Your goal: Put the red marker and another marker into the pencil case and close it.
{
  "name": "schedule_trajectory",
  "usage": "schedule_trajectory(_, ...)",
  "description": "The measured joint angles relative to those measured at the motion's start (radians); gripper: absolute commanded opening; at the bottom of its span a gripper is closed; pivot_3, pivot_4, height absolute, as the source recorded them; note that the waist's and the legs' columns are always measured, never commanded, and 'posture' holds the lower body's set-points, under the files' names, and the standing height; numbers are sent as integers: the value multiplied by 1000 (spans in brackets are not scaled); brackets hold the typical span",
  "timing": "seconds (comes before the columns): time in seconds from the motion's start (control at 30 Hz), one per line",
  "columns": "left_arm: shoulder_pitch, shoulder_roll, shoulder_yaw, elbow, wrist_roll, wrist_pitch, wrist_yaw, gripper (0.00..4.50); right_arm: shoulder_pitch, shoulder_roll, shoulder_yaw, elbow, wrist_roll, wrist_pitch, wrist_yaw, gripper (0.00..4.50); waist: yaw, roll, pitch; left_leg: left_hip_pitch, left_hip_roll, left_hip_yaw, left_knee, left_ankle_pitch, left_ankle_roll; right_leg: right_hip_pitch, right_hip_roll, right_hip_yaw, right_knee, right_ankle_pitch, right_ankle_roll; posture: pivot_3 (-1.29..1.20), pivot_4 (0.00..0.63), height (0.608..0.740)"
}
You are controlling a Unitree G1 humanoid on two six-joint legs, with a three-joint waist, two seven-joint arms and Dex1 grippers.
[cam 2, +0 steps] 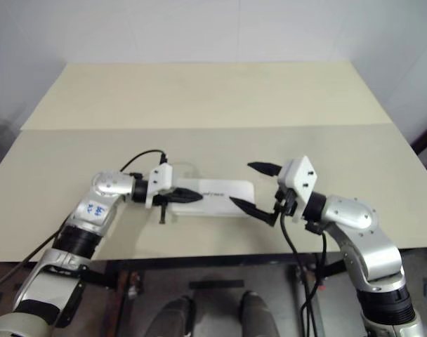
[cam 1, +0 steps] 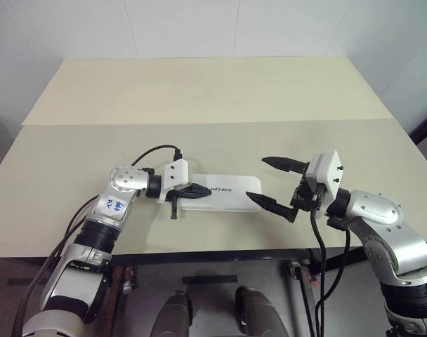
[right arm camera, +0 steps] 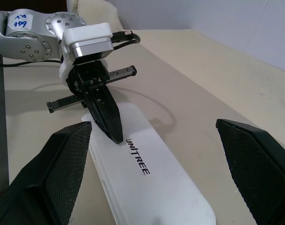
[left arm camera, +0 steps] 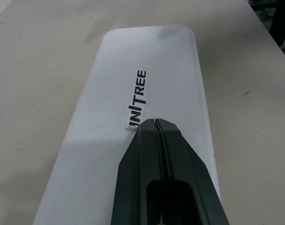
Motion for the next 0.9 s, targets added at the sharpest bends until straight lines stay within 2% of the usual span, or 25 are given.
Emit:
schedule_trajectory(0.13, 12, -39, 36, 10, -43, -4, 2, 7, 0, 4, 0, 0, 2, 0, -4, 4500, 1, 0, 0, -1, 0, 0, 0, 0, 0, -1, 0, 0, 0, 0, 0, 0, 150, 740)
schedule_trajectory(0.3, 11, -55, 166, 11, -159, -61, 2, 7, 1, 4, 0, 9, 12, 0, 5, 4500, 0, 0, 0, -3, 0, -1, -1, 0, 0, -2, 0, -1, -1, 0, 0, 0, 150, 740)
schedule_trajectory(0.47, 44, 21, 244, -15, -231, 17, -23, 7, 12, -17, -13, 63, 13, -32, 55, 4500, -2, 0, 0, -3, 0, -1, -1, 0, 0, -2, 0, 0, -1, 0, 0, 0, 150, 740)
schedule_trajectory(0.57, 116, 62, 273, -83, -262, 64, -33, 590, 15, -28, -49, 112, -13, -115, 77, 4500, -1, 0, 0, -2, 0, 0, -1, -1, 0, -2, 0, 0, -1, 0, 0, 0, 150, 740)
schedule_trajectory(0.73, 268, 126, 338, -169, -307, 119, -33, 2356, 62, -101, -115, 193, -26, -209, 159, 4500, 0, 0, 0, -2, 1, -1, -2, -1, 0, -2, 0, -1, -2, -1, 0, 0, 150, 740)
schedule_trajectory(0.9, 344, 129, 386, -248, -328, 121, 4, 4017, 56, -148, -141, 248, -24, -251, 237, 4500, 1, 0, 0, -1, 1, 0, -1, -1, 0, -1, -2, -1, -2, -1, -2, 0, 150, 740)
